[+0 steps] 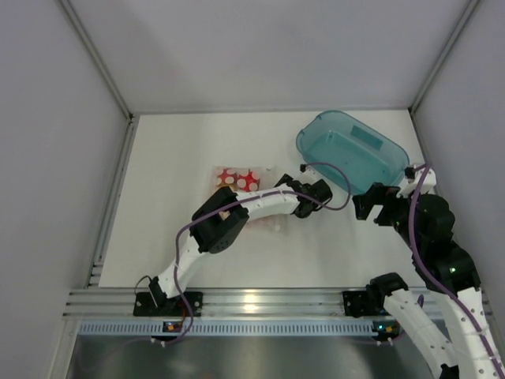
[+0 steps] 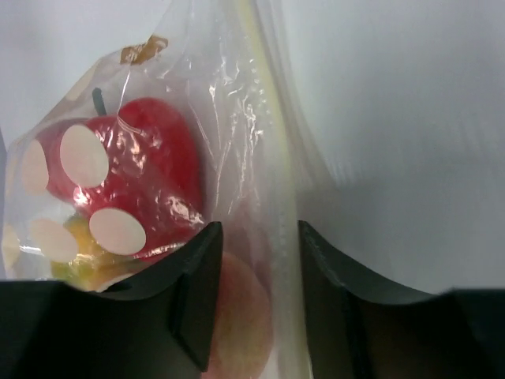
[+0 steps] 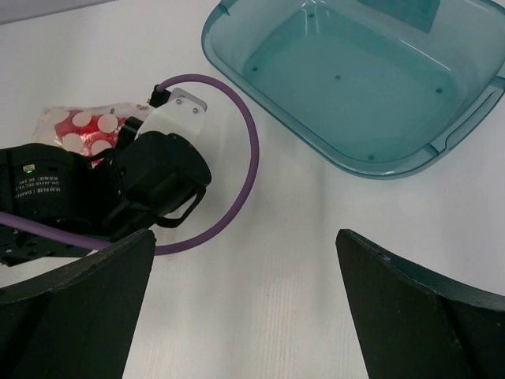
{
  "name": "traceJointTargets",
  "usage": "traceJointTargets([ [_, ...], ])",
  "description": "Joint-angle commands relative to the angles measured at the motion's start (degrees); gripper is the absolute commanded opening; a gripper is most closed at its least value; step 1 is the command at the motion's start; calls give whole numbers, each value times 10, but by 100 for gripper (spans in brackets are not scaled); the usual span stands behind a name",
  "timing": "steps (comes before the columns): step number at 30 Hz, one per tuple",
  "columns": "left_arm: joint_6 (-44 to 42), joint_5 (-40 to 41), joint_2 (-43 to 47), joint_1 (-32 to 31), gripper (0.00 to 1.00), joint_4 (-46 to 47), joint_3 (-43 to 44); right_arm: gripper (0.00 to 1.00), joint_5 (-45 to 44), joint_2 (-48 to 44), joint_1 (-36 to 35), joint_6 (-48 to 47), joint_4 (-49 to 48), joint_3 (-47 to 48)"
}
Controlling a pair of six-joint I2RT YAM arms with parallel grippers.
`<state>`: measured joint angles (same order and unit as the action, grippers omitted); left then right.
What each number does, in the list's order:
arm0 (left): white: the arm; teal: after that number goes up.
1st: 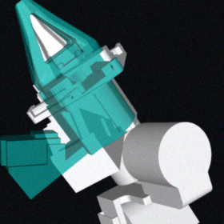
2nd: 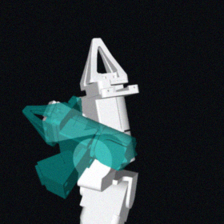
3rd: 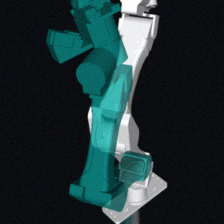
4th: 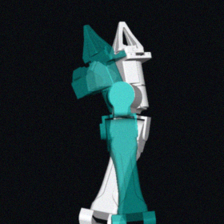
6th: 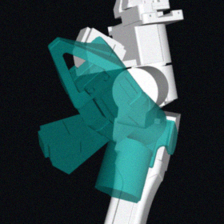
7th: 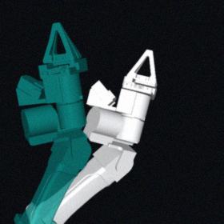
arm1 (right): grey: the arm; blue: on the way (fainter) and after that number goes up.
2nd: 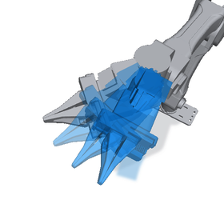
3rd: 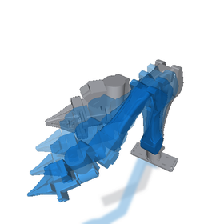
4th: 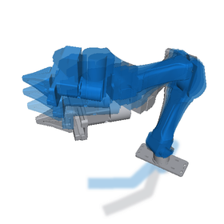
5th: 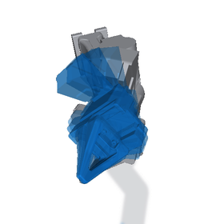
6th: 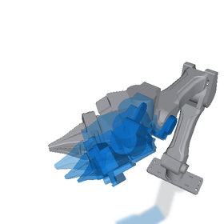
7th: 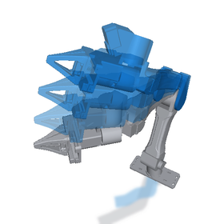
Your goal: Open the zip-top bag and remove the fake food
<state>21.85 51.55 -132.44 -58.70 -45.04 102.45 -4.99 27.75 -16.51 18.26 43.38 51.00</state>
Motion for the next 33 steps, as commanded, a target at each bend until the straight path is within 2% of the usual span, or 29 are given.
traceJointTargets([
  [1, -1, -4, 3, 8, 45, -8, 23, 99, 10, -11, -7, 7, 1, 9],
  [2, 2, -12, 7, 8, 34, -6, 23, 99, 12, -13, -7, 7, 1, 9],
  [4, 11, -20, 14, 10, 23, -7, 24, 99, 14, -14, -7, 9, -1, 7],
  [5, 14, -22, 23, 11, 12, -7, 24, 99, 17, -14, -7, 9, -1, 6],
  [8, 33, -29, 51, 20, 0, -7, 18, 99, 23, -14, -6, 12, -5, 2],
  [12, 88, -42, 105, 38, 0, -4, -3, 99, 46, -10, -6, 13, -21, -19],
  [16, 129, 15, 162, 41, 0, -7, -25, 99, 139, -13, -6, 15, -78, -56],
  [18, 160, 26, 200, 41, 0, -5, -34, 99, 194, -12, -7, 22, -133, -86],
  [20, 187, 47, 238, 41, 0, -6, -50, 95, 235, -6, -7, 32, -178, -107],
  [21, 213, 52, 251, 41, 0, -7, -54, 93, 282, -5, -7, 43, -233, -131],
  [23, 239, 63, 288, 41, 0, -6, -67, 88, 318, 1, -10, 72, -301, -155],
  [24, 259, 64, 298, 40, 0, -6, -68, 88, 336, 4, -14, 80, -365, -176],
  [27, 302, 51, 338, 41, 0, -7, -77, 88, 315, 13, -51, 88, -468, -208],
  [32, 365, 18, 394, 41, 0, -5, -96, 86, 244, 73, -174, 42, -536, -202],
  [33, 389, 12, 401, 41, 0, -5, -102, 86, 204, 85, -194, 29, -544, -197],
])
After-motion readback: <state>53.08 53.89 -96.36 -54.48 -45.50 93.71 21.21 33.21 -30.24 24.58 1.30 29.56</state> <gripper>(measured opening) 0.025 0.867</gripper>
